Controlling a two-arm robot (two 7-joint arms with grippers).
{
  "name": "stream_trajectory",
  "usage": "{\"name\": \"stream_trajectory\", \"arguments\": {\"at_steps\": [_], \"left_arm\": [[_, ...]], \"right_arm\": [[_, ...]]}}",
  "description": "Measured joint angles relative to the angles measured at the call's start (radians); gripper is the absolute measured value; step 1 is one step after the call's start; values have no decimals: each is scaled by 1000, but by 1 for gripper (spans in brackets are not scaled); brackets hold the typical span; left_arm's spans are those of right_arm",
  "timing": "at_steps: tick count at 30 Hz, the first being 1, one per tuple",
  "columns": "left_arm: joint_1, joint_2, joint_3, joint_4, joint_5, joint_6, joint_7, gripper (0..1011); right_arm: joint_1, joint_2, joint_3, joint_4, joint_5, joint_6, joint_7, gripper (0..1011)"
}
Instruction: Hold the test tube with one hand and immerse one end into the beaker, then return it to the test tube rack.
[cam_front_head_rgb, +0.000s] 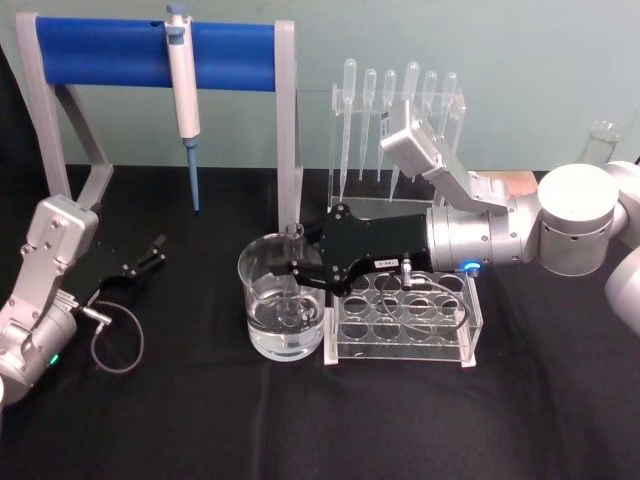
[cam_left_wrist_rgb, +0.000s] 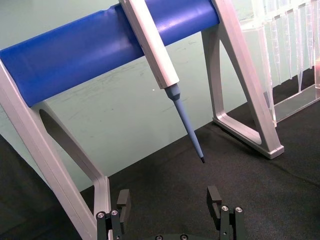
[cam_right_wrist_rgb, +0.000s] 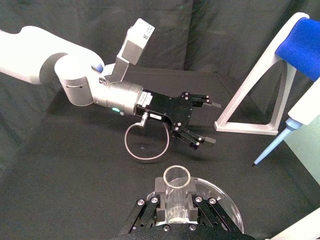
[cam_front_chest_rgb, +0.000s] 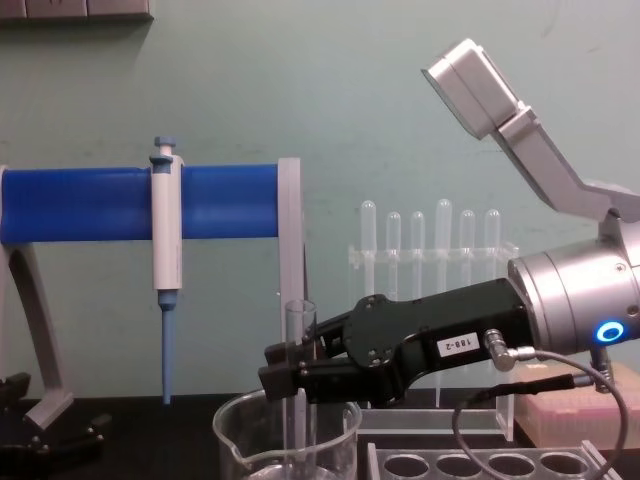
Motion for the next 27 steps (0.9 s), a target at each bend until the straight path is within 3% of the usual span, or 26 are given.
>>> {"name": "stream_trajectory", "arguments": {"at_steps": [27], "left_arm": [[0, 0, 0, 0, 0, 0, 0, 1000]], "right_arm": [[0, 1, 1, -1, 3, 0, 4, 237]]}}
